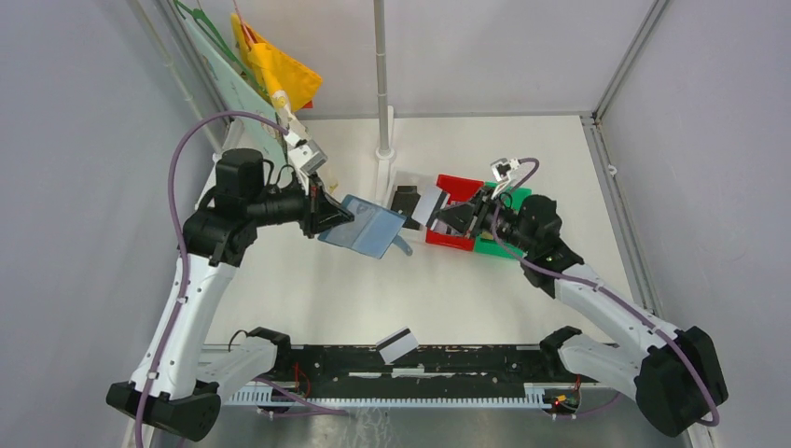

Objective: Take the credit cards out of the card holder
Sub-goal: Remove the credit card from the card holder, then place the credit card in the storage box.

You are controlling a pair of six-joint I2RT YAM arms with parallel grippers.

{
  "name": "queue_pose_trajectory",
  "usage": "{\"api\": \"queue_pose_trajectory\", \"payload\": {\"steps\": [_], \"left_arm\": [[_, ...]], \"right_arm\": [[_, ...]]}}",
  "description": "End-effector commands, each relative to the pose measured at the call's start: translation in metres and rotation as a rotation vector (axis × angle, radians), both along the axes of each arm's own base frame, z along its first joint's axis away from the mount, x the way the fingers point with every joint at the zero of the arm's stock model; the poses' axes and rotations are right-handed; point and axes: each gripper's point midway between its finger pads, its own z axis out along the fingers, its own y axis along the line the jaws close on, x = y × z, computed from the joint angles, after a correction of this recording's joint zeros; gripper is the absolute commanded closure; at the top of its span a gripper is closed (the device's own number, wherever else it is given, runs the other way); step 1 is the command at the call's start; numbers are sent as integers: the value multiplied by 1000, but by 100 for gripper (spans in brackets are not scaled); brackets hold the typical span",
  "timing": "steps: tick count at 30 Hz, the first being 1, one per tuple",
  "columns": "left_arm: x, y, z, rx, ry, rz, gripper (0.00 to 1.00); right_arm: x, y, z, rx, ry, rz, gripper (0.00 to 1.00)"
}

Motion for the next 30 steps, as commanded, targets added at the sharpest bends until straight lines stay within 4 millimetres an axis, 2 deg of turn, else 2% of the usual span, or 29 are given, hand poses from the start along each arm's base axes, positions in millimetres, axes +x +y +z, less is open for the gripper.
{"api": "queue_pose_trajectory", "payload": {"steps": [1,3,6,10,14,17,22,26,30], "left_arm": [[13,20,-58,227,-80,-14,98],[18,31,-91,333,-84,-20,98],[28,47,-130,486,-105,-14,98],[48,67,-169,688,-183,1,98],[74,84,-195,874,-290,65,98],[88,89,-208,962,-375,114,98],[93,88,-226,1097,-497,183,98],[84,79,-237,1109,-498,201,98],[57,67,-260,1037,-340,101,95]], "right_arm": [[40,-40,-42,-370,38,-145,100],[58,-57,-53,-471,62,-212,100],[78,-72,-63,-531,93,-264,100],[99,-76,-77,-578,128,-285,100],[111,-66,-94,-593,174,-241,100],[115,-57,-108,-596,208,-192,100],[119,-55,-129,-632,251,-169,99],[124,-65,-139,-683,266,-215,77],[127,-73,-132,-705,249,-257,61]]}}
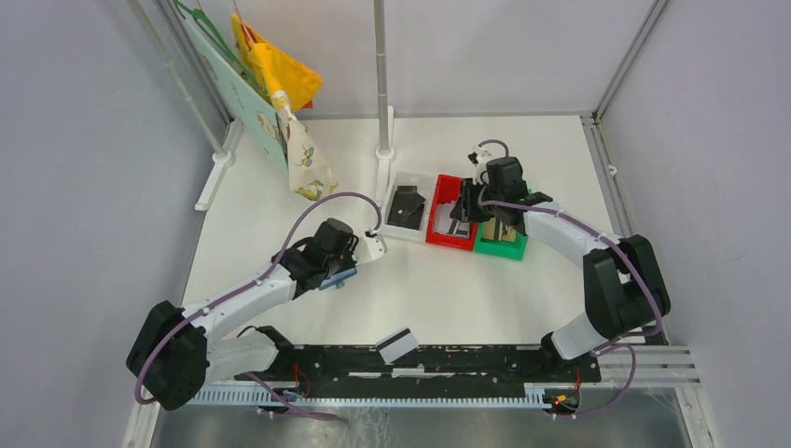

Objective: Take the credit cards out of the card holder
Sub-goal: Place the credit card in the storage box, then place the card holder at the center of the board.

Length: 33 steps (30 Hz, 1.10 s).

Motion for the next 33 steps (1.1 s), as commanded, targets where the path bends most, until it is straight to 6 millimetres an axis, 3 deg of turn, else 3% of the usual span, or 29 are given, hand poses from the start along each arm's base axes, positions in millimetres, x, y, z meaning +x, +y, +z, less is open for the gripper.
{"api": "queue_pose_trajectory", "payload": {"steps": [1,7,11,16,22,25,28,30,32,33], "left_arm": [[-7,-14,2,-107,58,46,92],[-53,-39,-19,-254,312,12,74],[-63,-43,-26,-270,364,-8,67],[-86,-52,-29,-277,472,-134,53],[-115,-53,-48,-209,680,-236,42],[-98,-52,-53,-146,697,-179,47],[-52,-63,-28,-225,564,-115,45],[-19,-74,11,-349,415,-95,30],[1,-76,47,-422,316,-73,7],[8,-74,63,-450,283,-55,2]], "right_arm": [[21,-7,34,-27,-115,-40,58],[17,-15,73,-25,-196,-66,53],[8,-20,96,-11,-248,-78,48],[-4,-21,111,26,-270,-73,41],[-20,-28,113,42,-311,-87,28],[-23,-42,118,9,-355,-133,22],[-26,-56,120,-17,-384,-186,15],[-28,-67,120,-43,-402,-229,11],[-28,-83,117,-86,-414,-298,5],[-28,-94,113,-119,-417,-346,3]]}}
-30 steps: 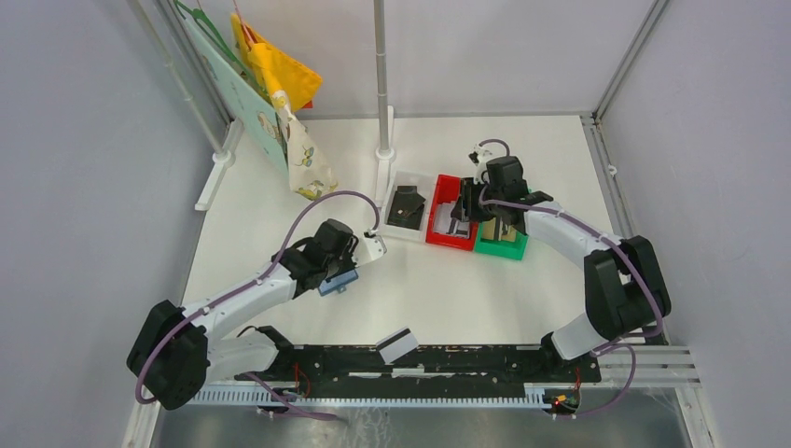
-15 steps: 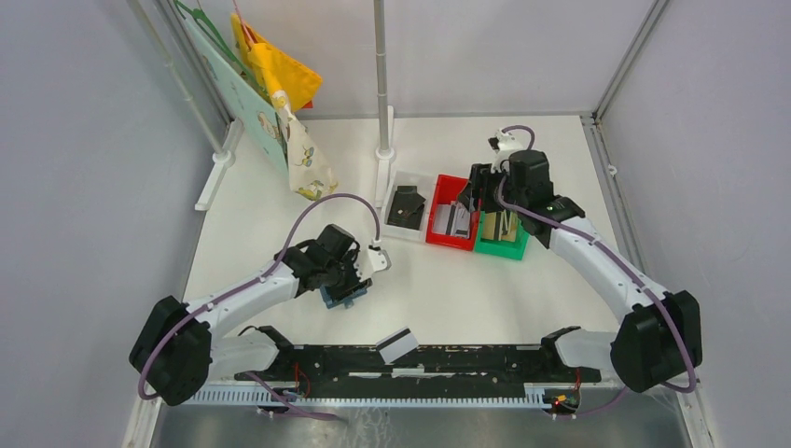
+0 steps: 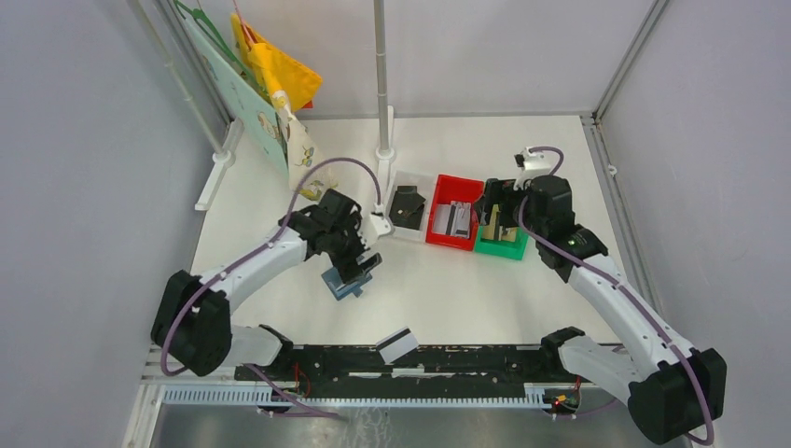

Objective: Take the credit cards out of the card holder
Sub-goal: Place the card holder at the center of the board, then reset both arms

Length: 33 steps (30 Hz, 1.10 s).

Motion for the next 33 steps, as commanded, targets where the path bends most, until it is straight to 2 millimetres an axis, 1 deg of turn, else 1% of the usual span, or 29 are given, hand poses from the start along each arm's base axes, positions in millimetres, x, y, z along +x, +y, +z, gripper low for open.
{"api": "queue_pose_trajectory", "payload": {"steps": [1,2,4,5,6,8,10,11,12,13,14,16,18,19,20,22,23,25,26,27,30,32,33], "left_arm": [[61,-17,102,-226,-258,121,1],[68,-13,121,-258,-283,142,0],[76,3,145,-311,-300,191,0],[80,14,154,-327,-315,216,0],[84,25,162,-340,-329,235,0],[91,49,167,-353,-356,285,0],[97,76,159,-358,-380,356,0],[100,89,151,-368,-390,398,0],[104,105,143,-381,-401,458,0],[107,119,133,-396,-412,512,0],[109,130,123,-407,-419,558,0],[113,152,98,-416,-434,641,0],[116,164,78,-440,-443,708,0],[122,170,74,-461,-475,735,0],[124,174,68,-484,-480,770,0],[130,175,58,-529,-489,818,0],[134,175,57,-555,-488,846,0],[141,173,61,-629,-510,879,0],[144,172,64,-662,-540,881,0],[144,172,62,-683,-563,890,0],[147,175,49,-708,-583,931,0],[149,179,41,-712,-598,962,0],[153,182,43,-729,-606,986,0]], "right_arm": [[7,-47,6,-86,-84,-223,2],[5,-60,2,-111,-85,-283,2],[1,-83,-8,-144,-88,-391,2],[-3,-96,-14,-166,-88,-451,2],[-7,-107,-18,-183,-94,-503,2],[-16,-133,-28,-237,-106,-624,2],[-32,-164,-42,-291,-129,-784,2],[-40,-177,-46,-305,-152,-853,2],[-49,-190,-55,-340,-175,-910,2],[-56,-199,-59,-356,-209,-956,2],[-66,-210,-68,-385,-234,-1017,2],[-83,-225,-84,-408,-278,-1100,2],[-91,-231,-97,-428,-317,-1112,2],[-95,-233,-107,-436,-324,-1107,2],[-96,-233,-112,-444,-332,-1095,2],[-98,-234,-118,-468,-342,-1068,2],[-99,-235,-119,-478,-344,-1071,2],[-98,-236,-121,-498,-340,-1064,2],[-96,-234,-118,-492,-361,-1053,2],[-94,-233,-113,-503,-380,-1032,2],[-75,-222,-105,-526,-407,-938,2],[-68,-219,-105,-526,-410,-903,2],[-66,-217,-105,-514,-420,-891,2]]}}
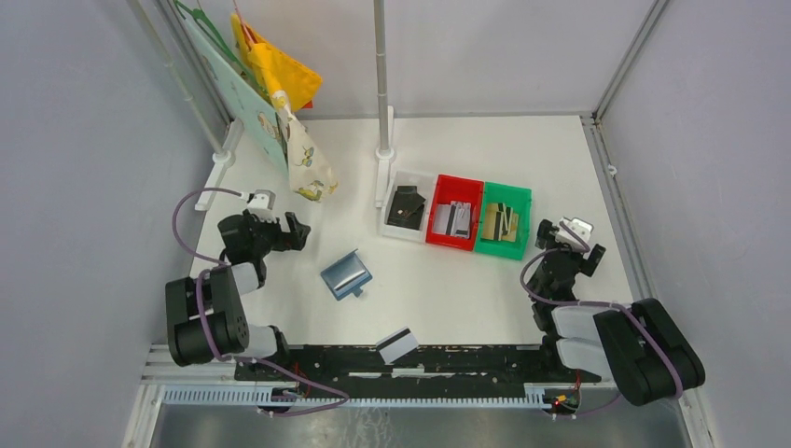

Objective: Take the credit cards out of the card holder
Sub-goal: Reset both arms

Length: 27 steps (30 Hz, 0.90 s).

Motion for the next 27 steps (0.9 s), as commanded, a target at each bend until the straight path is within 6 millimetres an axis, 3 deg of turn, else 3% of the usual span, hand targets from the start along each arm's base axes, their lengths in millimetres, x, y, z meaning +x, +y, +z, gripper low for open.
{"api": "queue_pose_trajectory", "payload": {"steps": [1,4,9,12,14,15,18,27], "left_arm": [[29,13,33,-47,-195,97,0],[33,16,51,-56,-314,128,0],[35,13,42,0,-335,159,0],[34,2,39,103,-357,192,0],[37,4,28,132,-337,228,0],[38,3,33,117,-380,235,0],[38,3,25,126,-330,226,0],[37,3,30,127,-347,227,0]], "right_arm": [[-20,-2,-13,-39,-11,89,2],[-15,3,-10,-53,-19,142,2],[-17,11,-5,-80,-43,218,2],[-5,35,-5,-151,-13,386,2],[-2,33,-4,-154,-17,373,2],[3,32,-5,-153,-6,364,2],[18,28,-24,-74,61,373,2],[17,30,-23,-74,51,392,2]]}}
